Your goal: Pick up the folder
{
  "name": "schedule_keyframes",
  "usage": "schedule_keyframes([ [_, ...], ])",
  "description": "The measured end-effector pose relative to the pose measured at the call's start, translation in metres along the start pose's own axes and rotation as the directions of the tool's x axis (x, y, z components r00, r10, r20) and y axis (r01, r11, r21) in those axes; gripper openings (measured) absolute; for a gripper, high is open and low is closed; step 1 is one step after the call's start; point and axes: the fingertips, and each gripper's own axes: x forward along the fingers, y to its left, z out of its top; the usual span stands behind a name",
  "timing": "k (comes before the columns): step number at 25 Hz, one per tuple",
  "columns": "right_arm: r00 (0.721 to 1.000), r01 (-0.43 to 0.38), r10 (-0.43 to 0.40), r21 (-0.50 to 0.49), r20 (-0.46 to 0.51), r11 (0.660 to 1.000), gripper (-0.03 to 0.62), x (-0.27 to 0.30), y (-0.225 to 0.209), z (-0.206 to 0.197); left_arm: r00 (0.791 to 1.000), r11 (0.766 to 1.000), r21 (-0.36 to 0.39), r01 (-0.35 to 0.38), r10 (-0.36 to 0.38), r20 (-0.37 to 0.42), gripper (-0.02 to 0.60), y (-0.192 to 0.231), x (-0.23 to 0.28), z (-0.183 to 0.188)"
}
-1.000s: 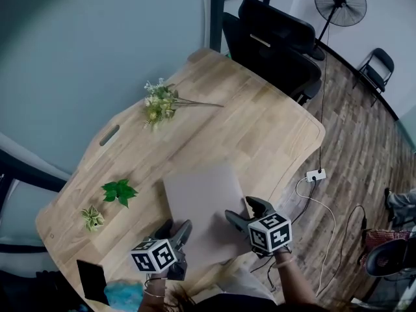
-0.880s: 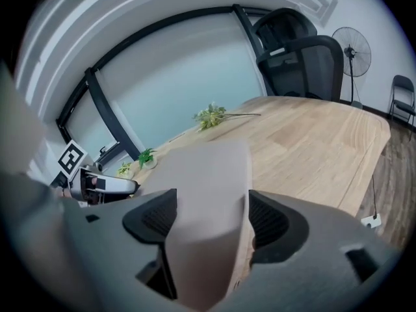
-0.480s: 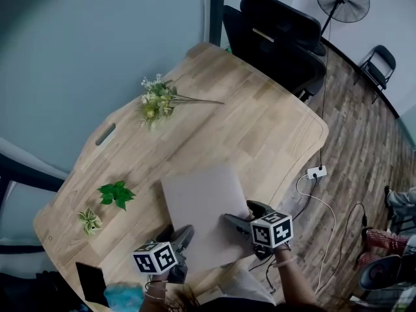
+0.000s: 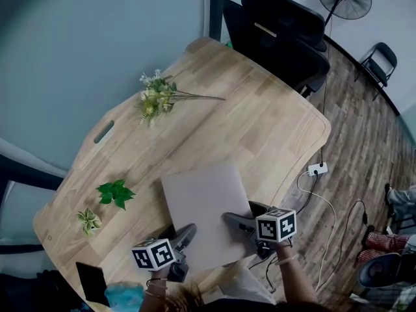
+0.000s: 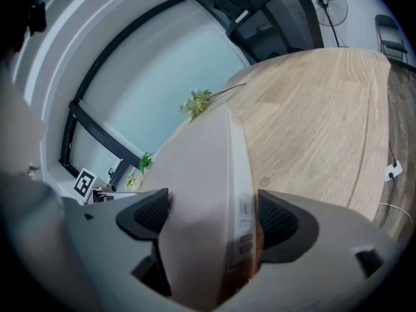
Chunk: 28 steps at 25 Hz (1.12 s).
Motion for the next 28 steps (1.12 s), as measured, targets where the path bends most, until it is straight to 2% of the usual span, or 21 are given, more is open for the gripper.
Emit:
schedule_keyframes([
  [10,1.000,0.014,-0.014,-0.007,0.001,1.000,0.402,0.000,0.000,0.000,1.000,1.000,0.003,-0.001,0.001,-0.010,0.333,-0.003,0.000,0.001],
  [19,0.998,0.044,-0.044,0.006,0.046,0.999,0.394,-0.010,0.008,-0.005,1.000,0.998,0.058,-0.016,0.016,-0.003,0.333,-0.010,-0.009,0.005],
  [28,0.993,0.051,-0.046,-0.044,0.105,0.998,0.387,-0.024,0.029,-0.001,0.999,0.993,0.120,-0.012,0.007,0.039,0.333,-0.021,-0.031,0.013],
])
